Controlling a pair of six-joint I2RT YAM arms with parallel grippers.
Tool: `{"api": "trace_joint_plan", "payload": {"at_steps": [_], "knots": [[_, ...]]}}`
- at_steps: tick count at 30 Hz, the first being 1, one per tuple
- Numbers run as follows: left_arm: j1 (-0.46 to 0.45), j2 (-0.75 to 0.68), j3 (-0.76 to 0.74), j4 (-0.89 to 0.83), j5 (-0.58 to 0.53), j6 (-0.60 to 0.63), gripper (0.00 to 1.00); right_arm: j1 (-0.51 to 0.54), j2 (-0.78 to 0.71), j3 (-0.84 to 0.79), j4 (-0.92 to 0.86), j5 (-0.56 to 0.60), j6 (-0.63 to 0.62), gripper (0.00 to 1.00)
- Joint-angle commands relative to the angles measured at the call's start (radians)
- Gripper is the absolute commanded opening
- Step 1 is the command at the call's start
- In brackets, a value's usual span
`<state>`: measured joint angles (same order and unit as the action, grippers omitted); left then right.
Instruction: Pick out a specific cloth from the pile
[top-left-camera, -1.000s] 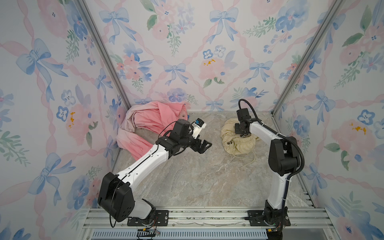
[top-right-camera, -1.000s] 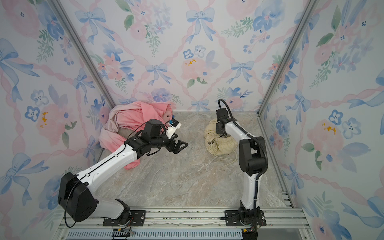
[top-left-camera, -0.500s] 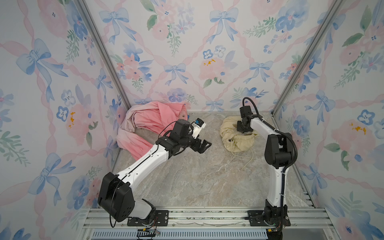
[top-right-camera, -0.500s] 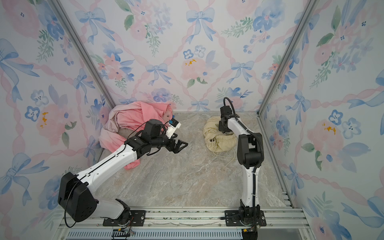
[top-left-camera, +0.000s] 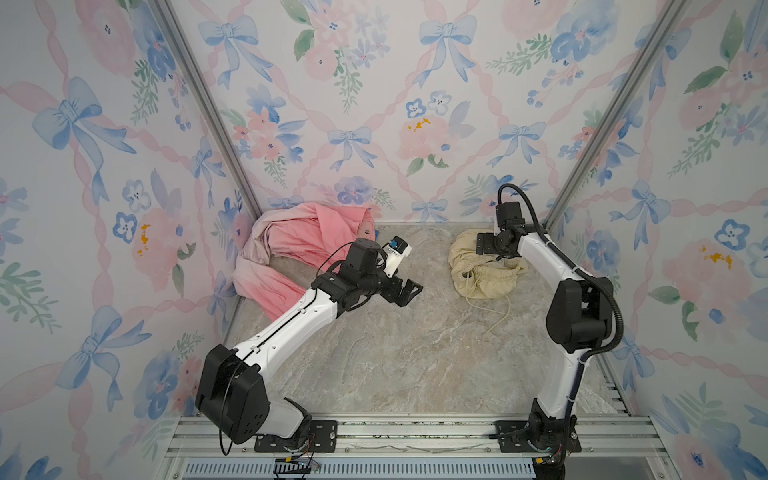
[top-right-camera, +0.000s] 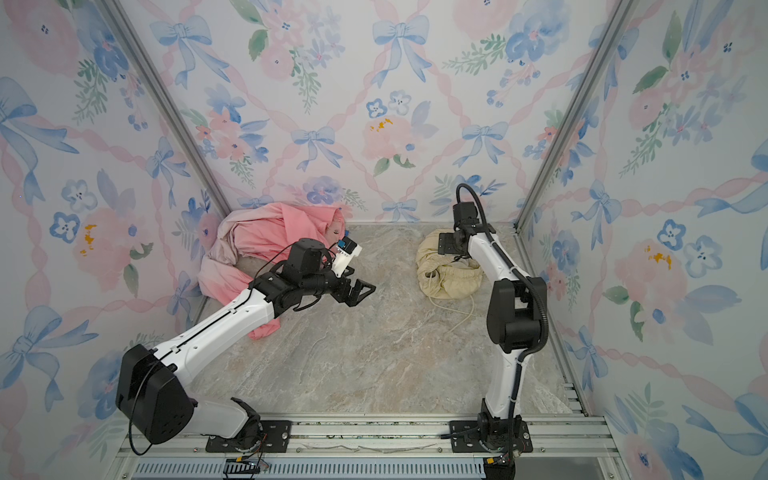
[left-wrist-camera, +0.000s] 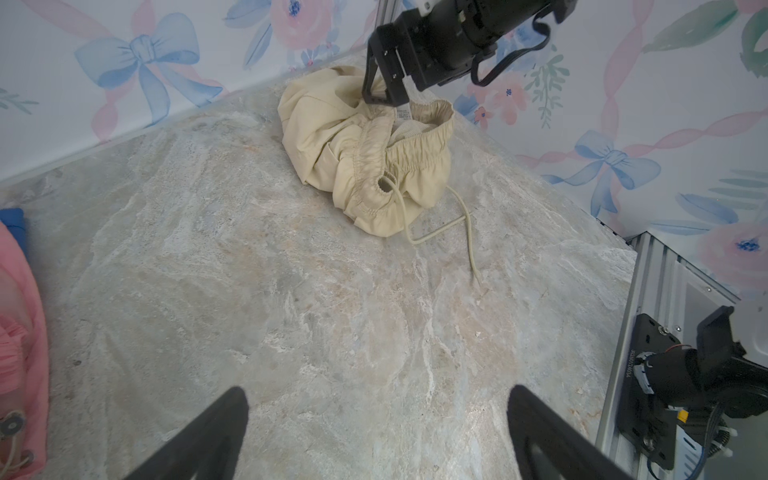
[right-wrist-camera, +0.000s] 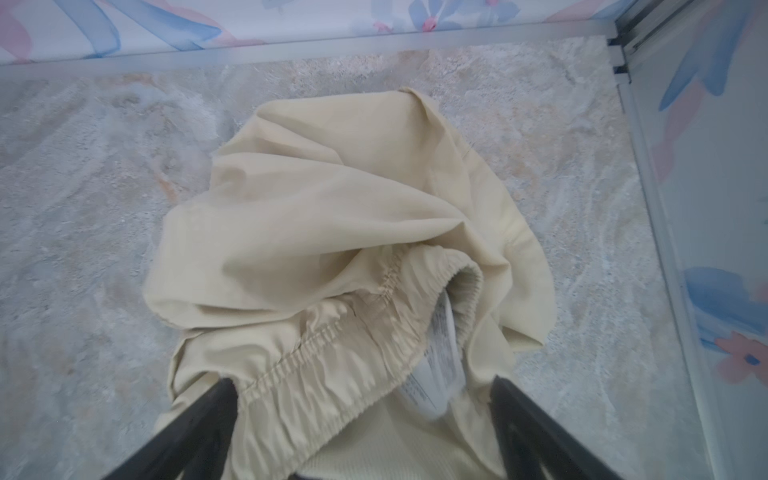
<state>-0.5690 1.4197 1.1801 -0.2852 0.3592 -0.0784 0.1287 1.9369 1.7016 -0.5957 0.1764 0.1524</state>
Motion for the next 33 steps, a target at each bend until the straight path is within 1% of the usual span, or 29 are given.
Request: {"api": "trace_joint_plan", "payload": {"at_steps": [1,4,7,9,12,14,16,19,23,26,29,31,33], "knots": [[-0.004,0.011,-0.010,0.015,-0.005,0.018,0.98,0.020,-0.171,-0.120,0.027,0.059,0.029,0.97],[-0.006,0.001,-0.013,0.015,-0.009,0.018,0.98,0.038,-0.313,-0.333,0.050,0.032,0.121,0.97],[-0.008,-0.004,-0.014,0.015,-0.012,0.020,0.98,0.119,-0.434,-0.586,0.177,0.021,0.179,0.99],[-0.009,0.001,-0.013,0.014,-0.011,0.019,0.98,0.192,-0.465,-0.691,0.240,0.062,0.208,0.93],[-0.009,0.007,-0.011,0.015,0.000,0.015,0.98,0.294,-0.464,-0.799,0.368,0.125,0.203,0.85],[-0.008,0.002,-0.012,0.015,-0.006,0.016,0.98,0.344,-0.429,-0.808,0.420,0.177,0.190,0.82],[-0.009,-0.002,-0.016,0.016,-0.016,0.020,0.98,0.363,-0.382,-0.775,0.410,0.235,0.194,0.78],[-0.012,0.000,-0.017,0.015,-0.023,0.023,0.98,0.367,-0.307,-0.714,0.382,0.286,0.214,0.66],[-0.017,0.002,-0.017,0.015,-0.021,0.022,0.98,0.363,-0.198,-0.642,0.364,0.311,0.223,0.59],[-0.017,0.001,-0.017,0.014,-0.023,0.022,0.98,0.362,-0.130,-0.591,0.343,0.307,0.212,0.54],[-0.020,0.000,-0.015,0.015,-0.019,0.022,0.98,0.364,-0.100,-0.567,0.329,0.301,0.212,0.41],[-0.019,0.001,-0.016,0.014,-0.020,0.020,0.98,0.364,-0.101,-0.570,0.319,0.314,0.218,0.35],[-0.019,0.001,-0.016,0.015,-0.020,0.021,0.98,0.364,-0.122,-0.586,0.315,0.334,0.217,0.23]]}}
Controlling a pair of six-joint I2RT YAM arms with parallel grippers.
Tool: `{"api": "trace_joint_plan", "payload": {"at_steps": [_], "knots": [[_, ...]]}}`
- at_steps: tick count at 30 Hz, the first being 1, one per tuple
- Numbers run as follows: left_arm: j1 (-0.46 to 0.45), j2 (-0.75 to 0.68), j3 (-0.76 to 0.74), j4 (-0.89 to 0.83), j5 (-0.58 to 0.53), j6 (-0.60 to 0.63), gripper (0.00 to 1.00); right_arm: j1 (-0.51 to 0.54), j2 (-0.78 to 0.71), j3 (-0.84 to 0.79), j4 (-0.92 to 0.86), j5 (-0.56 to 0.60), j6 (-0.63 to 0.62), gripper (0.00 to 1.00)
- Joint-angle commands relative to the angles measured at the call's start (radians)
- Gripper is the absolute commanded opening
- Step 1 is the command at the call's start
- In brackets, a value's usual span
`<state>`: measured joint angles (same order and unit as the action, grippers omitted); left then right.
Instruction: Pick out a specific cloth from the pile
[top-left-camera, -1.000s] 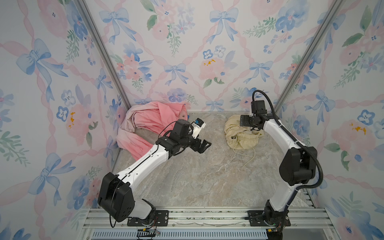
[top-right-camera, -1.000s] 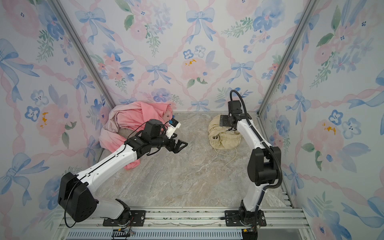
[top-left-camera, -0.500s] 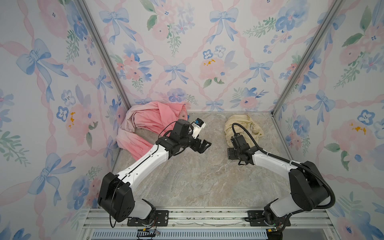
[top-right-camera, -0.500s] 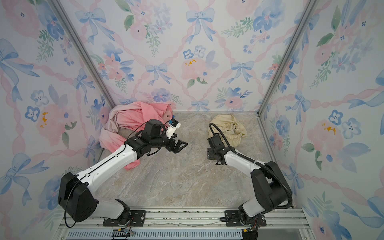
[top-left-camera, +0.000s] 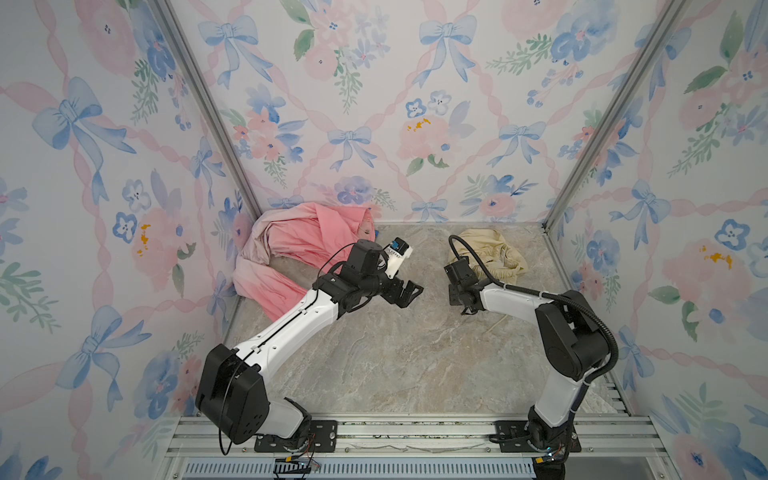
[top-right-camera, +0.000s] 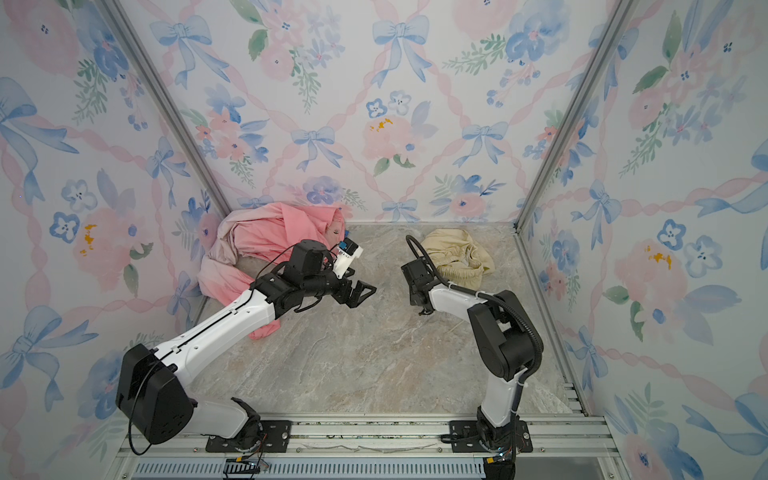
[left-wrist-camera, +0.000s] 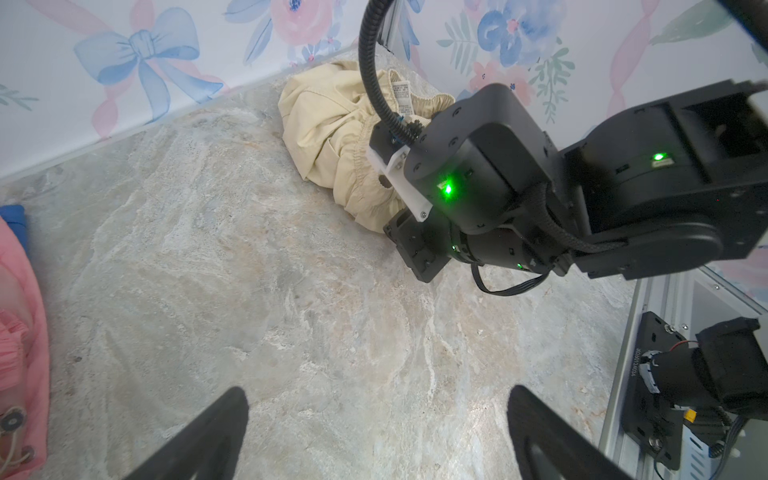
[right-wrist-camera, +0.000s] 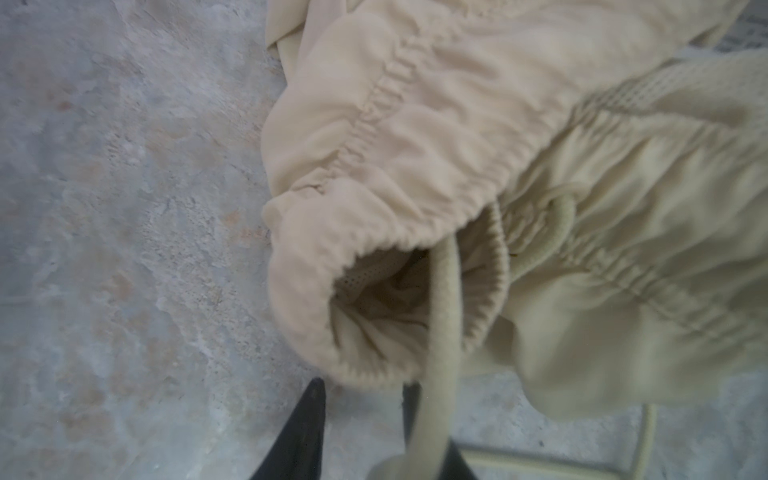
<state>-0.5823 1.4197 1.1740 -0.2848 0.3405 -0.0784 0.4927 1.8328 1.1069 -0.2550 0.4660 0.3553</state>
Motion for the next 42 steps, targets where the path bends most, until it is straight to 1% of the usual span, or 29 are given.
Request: {"api": "trace_joint_plan", "payload": {"at_steps": [1,3,4,9,13,14,15,16,17,20,23,24,25,26,27,28,29,32,35,37,38,40,42], "knots": [[-0.005,0.001,-0.009,0.015,-0.001,0.021,0.98,-0.001,-0.034,0.000,-0.030,0.054,0.010,0.16],[-0.005,0.001,-0.010,0.015,0.000,0.021,0.98,-0.003,-0.070,-0.010,-0.045,0.062,-0.005,0.03],[-0.006,0.002,-0.008,0.014,0.001,0.020,0.98,-0.003,-0.092,-0.010,-0.057,0.068,-0.018,0.00],[-0.005,-0.001,-0.008,0.014,0.002,0.021,0.98,-0.008,-0.164,0.059,-0.165,0.098,-0.104,0.00],[-0.005,-0.008,-0.008,0.015,0.003,0.021,0.98,-0.030,-0.172,0.182,-0.280,0.134,-0.183,0.00],[-0.005,-0.010,-0.007,0.015,0.007,0.019,0.98,-0.042,-0.172,0.217,-0.297,0.142,-0.207,0.01],[-0.006,-0.011,-0.007,0.014,0.010,0.019,0.98,-0.053,-0.173,0.248,-0.314,0.141,-0.225,0.06],[-0.005,-0.012,-0.006,0.014,0.011,0.018,0.98,-0.073,-0.160,0.292,-0.342,0.134,-0.242,0.09],[-0.006,-0.013,-0.007,0.014,0.013,0.018,0.98,-0.095,-0.142,0.338,-0.368,0.126,-0.256,0.09],[-0.006,-0.022,-0.008,0.014,0.011,0.018,0.98,-0.148,-0.086,0.422,-0.371,0.120,-0.306,0.09],[-0.007,-0.028,-0.011,0.015,0.002,0.022,0.98,-0.206,-0.024,0.487,-0.374,0.106,-0.320,0.09],[-0.009,-0.029,-0.011,0.015,0.000,0.022,0.98,-0.222,-0.006,0.499,-0.374,0.101,-0.322,0.13],[-0.008,-0.029,-0.010,0.015,-0.001,0.023,0.98,-0.239,0.014,0.513,-0.373,0.085,-0.323,0.26],[-0.008,-0.030,-0.010,0.014,-0.001,0.023,0.98,-0.255,0.034,0.522,-0.373,0.064,-0.322,0.30],[-0.008,-0.031,-0.011,0.014,0.000,0.022,0.98,-0.267,0.054,0.527,-0.369,0.048,-0.321,0.31],[-0.009,-0.034,-0.011,0.014,0.000,0.023,0.98,-0.279,0.076,0.528,-0.365,0.036,-0.321,0.35],[-0.010,-0.038,-0.011,0.014,0.000,0.024,0.98,-0.288,0.097,0.529,-0.361,0.029,-0.321,0.42],[-0.010,-0.047,-0.012,0.015,-0.001,0.023,0.98,-0.300,0.135,0.519,-0.346,0.026,-0.313,0.59],[-0.010,-0.043,-0.010,0.015,-0.002,0.025,0.98,-0.301,0.096,0.465,-0.302,0.028,-0.294,0.83],[-0.011,-0.042,-0.012,0.014,-0.004,0.026,0.98,-0.301,0.038,0.422,-0.264,0.028,-0.284,0.94],[-0.010,-0.042,-0.012,0.014,-0.004,0.029,0.98,-0.301,0.012,0.409,-0.256,0.027,-0.282,0.97],[-0.010,-0.041,-0.013,0.015,-0.010,0.030,0.98,-0.301,-0.047,0.406,-0.265,0.022,-0.283,1.00],[-0.010,-0.040,-0.014,0.015,-0.016,0.031,0.98,-0.300,-0.108,0.402,-0.276,0.017,-0.282,0.98]]}}
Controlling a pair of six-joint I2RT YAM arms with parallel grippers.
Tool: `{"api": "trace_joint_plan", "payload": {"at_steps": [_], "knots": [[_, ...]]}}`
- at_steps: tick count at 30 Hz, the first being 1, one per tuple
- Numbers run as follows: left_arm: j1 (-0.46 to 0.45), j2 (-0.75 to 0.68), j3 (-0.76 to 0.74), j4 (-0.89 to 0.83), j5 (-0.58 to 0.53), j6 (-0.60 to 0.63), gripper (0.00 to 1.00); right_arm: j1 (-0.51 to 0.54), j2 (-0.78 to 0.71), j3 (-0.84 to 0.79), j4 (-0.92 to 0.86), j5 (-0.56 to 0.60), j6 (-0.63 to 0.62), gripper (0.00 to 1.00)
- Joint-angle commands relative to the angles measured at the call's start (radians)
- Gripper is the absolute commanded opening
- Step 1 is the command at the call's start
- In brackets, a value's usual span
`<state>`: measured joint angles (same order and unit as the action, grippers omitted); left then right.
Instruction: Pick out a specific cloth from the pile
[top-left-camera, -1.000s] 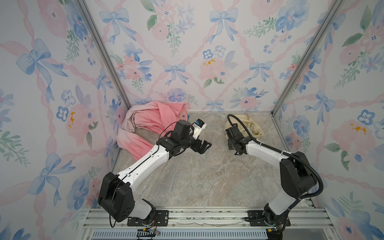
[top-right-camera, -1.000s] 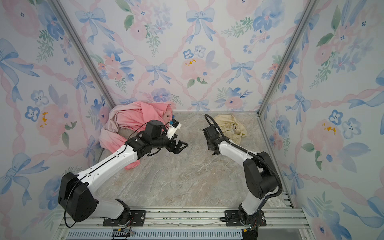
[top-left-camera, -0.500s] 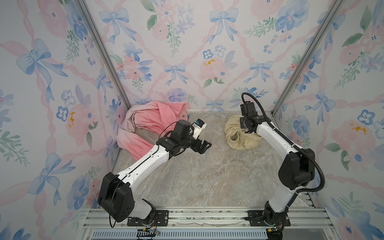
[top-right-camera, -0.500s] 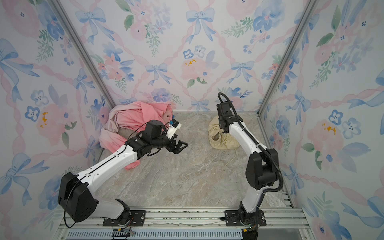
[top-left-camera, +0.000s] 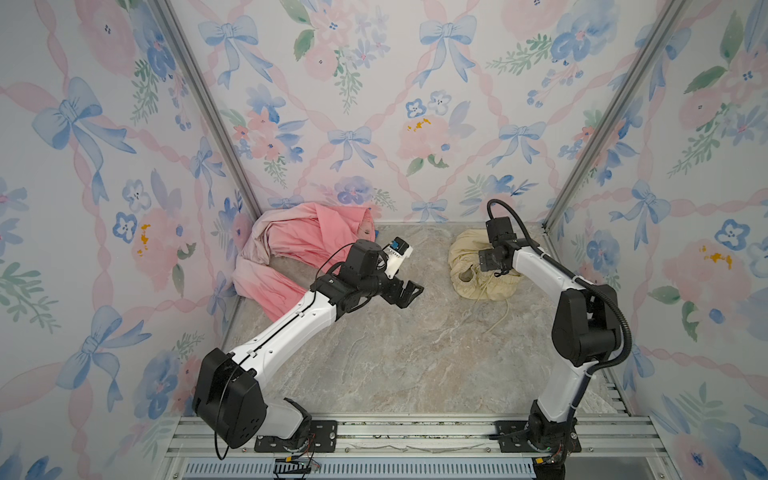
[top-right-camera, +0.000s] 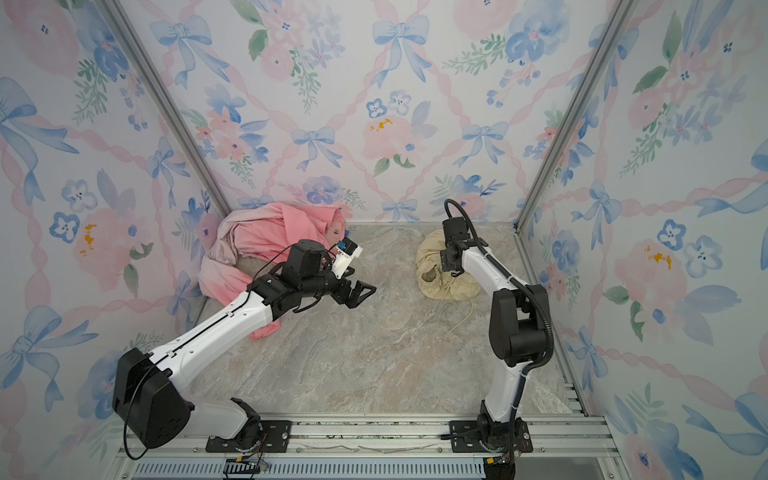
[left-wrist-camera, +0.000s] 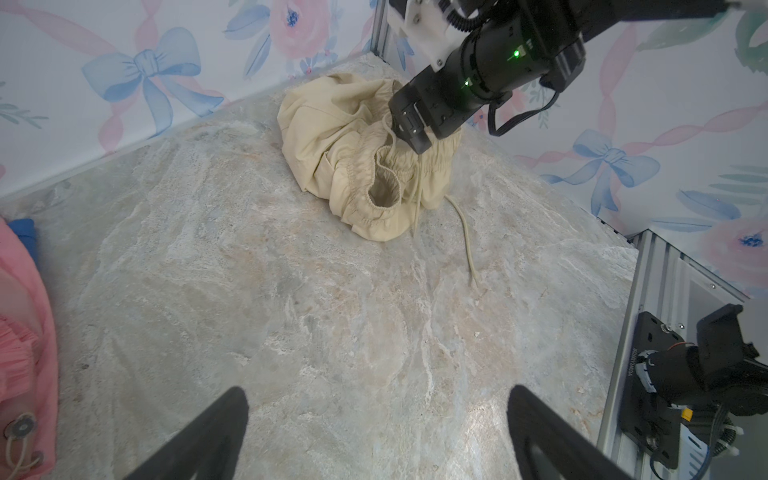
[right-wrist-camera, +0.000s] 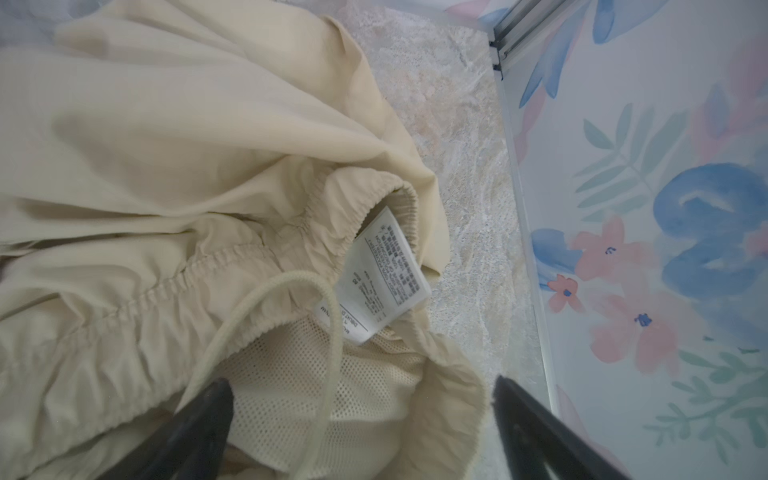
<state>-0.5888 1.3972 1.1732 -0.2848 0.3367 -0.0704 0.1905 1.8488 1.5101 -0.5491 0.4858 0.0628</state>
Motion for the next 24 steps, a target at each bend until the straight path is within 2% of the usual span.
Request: {"api": "trace_joint_plan", "payload": {"at_steps": [1,9,15,19,22,23,24], "knots": [[-0.004,-0.017,-0.014,0.015,-0.017,0.024,0.98,0.002,-0.159,-0.008,0.017,-0.006,0.013,0.97],[-0.002,-0.015,-0.015,0.015,-0.021,0.027,0.98,0.006,-0.393,-0.166,0.001,-0.094,0.096,0.97],[0.000,-0.034,-0.019,0.015,-0.046,0.032,0.98,0.070,-0.692,-0.555,0.158,-0.190,0.229,0.97],[-0.003,-0.095,-0.053,0.035,-0.024,-0.014,0.98,0.083,-0.811,-0.697,0.235,-0.229,0.191,0.97],[-0.003,-0.168,-0.146,0.106,-0.164,-0.093,0.98,0.050,-0.860,-0.688,0.203,-0.191,0.092,0.97],[-0.003,-0.187,-0.178,0.126,-0.244,-0.121,0.98,0.027,-0.879,-0.691,0.204,-0.186,0.077,0.97],[-0.003,-0.208,-0.219,0.143,-0.372,-0.165,0.98,-0.008,-0.905,-0.707,0.217,-0.195,0.079,0.97]]}}
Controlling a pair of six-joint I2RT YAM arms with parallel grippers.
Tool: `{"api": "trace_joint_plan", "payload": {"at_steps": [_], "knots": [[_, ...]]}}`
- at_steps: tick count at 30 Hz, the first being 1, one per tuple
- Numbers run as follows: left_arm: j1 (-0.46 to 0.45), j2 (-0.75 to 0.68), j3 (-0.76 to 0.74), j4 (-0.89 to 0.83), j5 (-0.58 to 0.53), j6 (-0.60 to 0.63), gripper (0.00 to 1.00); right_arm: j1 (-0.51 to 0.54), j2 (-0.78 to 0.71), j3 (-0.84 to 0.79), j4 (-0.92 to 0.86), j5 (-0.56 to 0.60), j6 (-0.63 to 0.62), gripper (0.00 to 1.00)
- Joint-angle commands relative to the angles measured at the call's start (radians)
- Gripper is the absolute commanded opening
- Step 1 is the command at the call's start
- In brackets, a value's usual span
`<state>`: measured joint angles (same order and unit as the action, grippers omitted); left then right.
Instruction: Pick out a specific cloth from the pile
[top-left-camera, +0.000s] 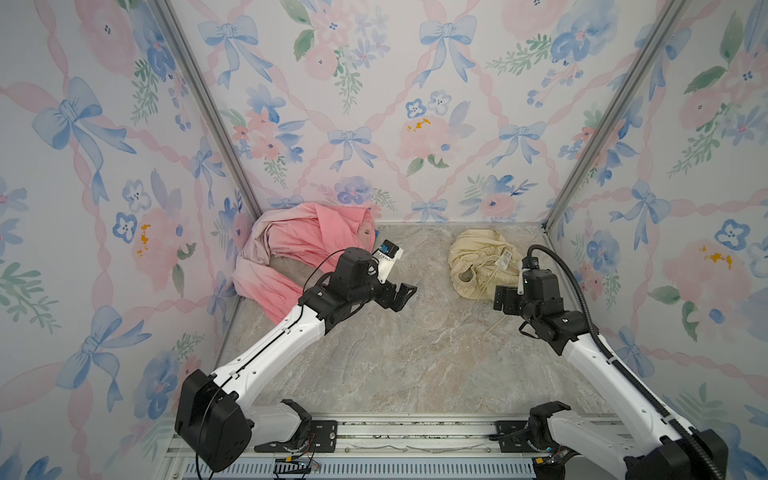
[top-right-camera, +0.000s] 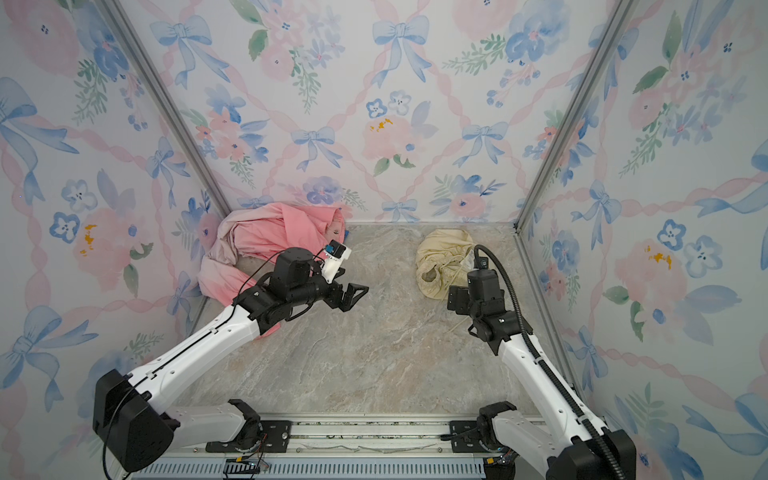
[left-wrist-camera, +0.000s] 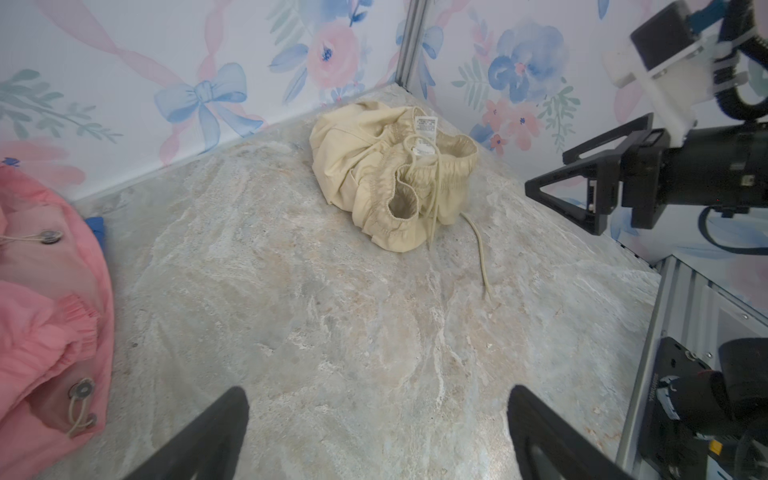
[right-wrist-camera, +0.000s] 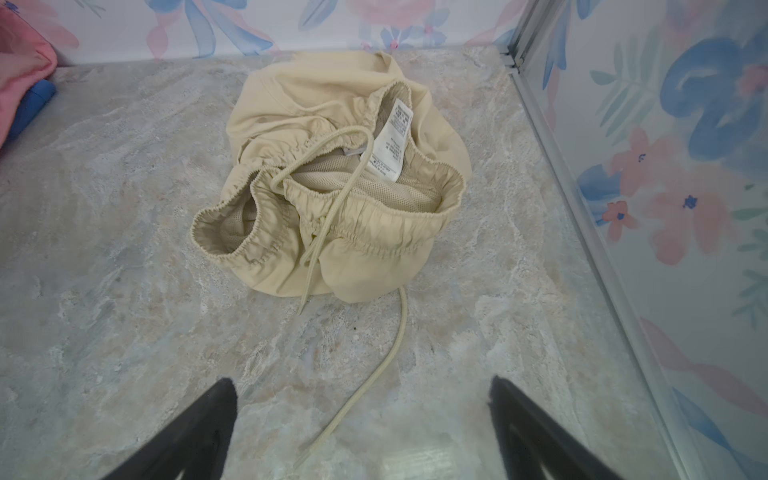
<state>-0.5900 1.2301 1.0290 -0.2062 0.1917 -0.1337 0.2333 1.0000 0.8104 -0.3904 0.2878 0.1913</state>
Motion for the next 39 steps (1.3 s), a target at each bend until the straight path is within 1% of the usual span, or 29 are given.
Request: {"api": "trace_joint_plan", "payload": {"at_steps": [1,2,3,4,6,7,8,9,10,11,14,15,16,17,19,22,23,25,26,27,29,30,31,32,33,35,37,39], "knots": [[-0.002,-0.058,-0.119,0.078,-0.368,-0.156,0.98,-0.097,-0.082,-0.037,0.083,-0.028,-0.038,0.97],[-0.003,-0.077,-0.160,0.099,-0.493,-0.199,0.98,-0.142,-0.104,-0.069,0.106,-0.069,-0.025,0.97],[-0.002,-0.104,-0.244,0.158,-0.617,-0.225,0.98,-0.186,-0.124,-0.108,0.135,-0.103,-0.012,0.97],[-0.004,-0.133,-0.352,0.261,-0.713,-0.218,0.98,-0.222,-0.141,-0.147,0.159,-0.123,-0.001,0.97],[-0.005,-0.183,-0.543,0.542,-0.817,-0.089,0.98,-0.260,-0.161,-0.216,0.187,-0.122,-0.002,0.97],[-0.003,-0.185,-0.624,0.684,-0.905,-0.024,0.98,-0.266,-0.168,-0.249,0.210,-0.109,-0.008,0.97],[0.004,-0.174,-0.684,0.806,-0.969,0.054,0.98,-0.267,-0.173,-0.281,0.232,-0.097,-0.012,0.97],[0.023,-0.145,-0.726,0.924,-0.991,0.141,0.98,-0.267,-0.176,-0.310,0.261,-0.086,-0.013,0.97],[0.051,-0.109,-0.737,0.968,-0.986,0.191,0.98,-0.267,-0.179,-0.336,0.287,-0.073,-0.012,0.97],[0.082,-0.077,-0.738,0.978,-0.976,0.210,0.98,-0.267,-0.181,-0.358,0.304,-0.061,-0.016,0.97],[0.177,0.021,-0.765,1.076,-0.930,0.203,0.98,-0.267,-0.195,-0.420,0.347,0.020,-0.045,0.97],[0.205,0.035,-0.790,1.124,-0.892,0.191,0.98,-0.268,-0.202,-0.435,0.356,0.045,-0.052,0.97],[0.246,0.048,-0.814,1.163,-0.818,0.167,0.98,-0.270,-0.212,-0.454,0.373,0.057,-0.061,0.97],[0.289,0.059,-0.832,1.203,-0.750,0.128,0.98,-0.268,-0.221,-0.477,0.398,0.051,-0.064,0.97],[0.354,0.087,-0.841,1.244,-0.680,0.076,0.98,-0.267,-0.241,-0.528,0.461,0.025,-0.058,0.97],[0.406,0.121,-0.809,1.234,-0.613,0.092,0.98,-0.261,-0.259,-0.591,0.542,0.022,-0.043,0.97],[0.422,0.137,-0.799,1.233,-0.599,0.100,0.98,-0.256,-0.269,-0.584,0.514,0.037,-0.038,0.97],[0.446,0.160,-0.784,1.240,-0.600,0.100,0.98,-0.247,-0.289,-0.606,0.548,0.073,-0.041,0.97],[0.461,0.173,-0.794,1.270,-0.573,0.103,0.98,-0.244,-0.305,-0.626,0.588,0.082,-0.047,0.97],[0.481,0.206,-0.823,1.359,-0.540,0.099,0.98,-0.244,-0.317,-0.649,0.641,0.085,-0.050,0.97],[0.519,0.321,-0.875,1.559,-0.480,0.074,0.98,-0.244,-0.329,-0.701,0.764,0.084,-0.054,0.97],[0.520,0.365,-0.885,1.655,-0.449,0.107,0.98,-0.245,-0.321,-0.713,0.805,0.081,-0.057,0.97],[0.511,0.344,-0.874,1.610,-0.428,0.121,0.98,-0.244,-0.302,-0.714,0.830,0.075,-0.061,0.97],[0.505,0.314,-0.857,1.518,-0.411,0.125,0.98,-0.244,-0.277,-0.706,0.846,0.070,-0.064,0.97],[0.501,0.315,-0.847,1.496,-0.413,0.126,0.98,-0.245,-0.248,-0.697,0.859,0.060,-0.069,0.97],[0.499,0.345,-0.834,1.522,-0.432,0.133,0.98,-0.242,-0.176,-0.681,0.910,0.048,-0.077,0.97],[0.500,0.345,-0.812,1.484,-0.449,0.131,0.98,-0.239,-0.107,-0.679,0.990,0.035,-0.078,0.97],[0.504,0.344,-0.807,1.468,-0.439,0.124,0.98,-0.235,-0.032,-0.667,1.061,0.010,-0.072,0.97]]}}
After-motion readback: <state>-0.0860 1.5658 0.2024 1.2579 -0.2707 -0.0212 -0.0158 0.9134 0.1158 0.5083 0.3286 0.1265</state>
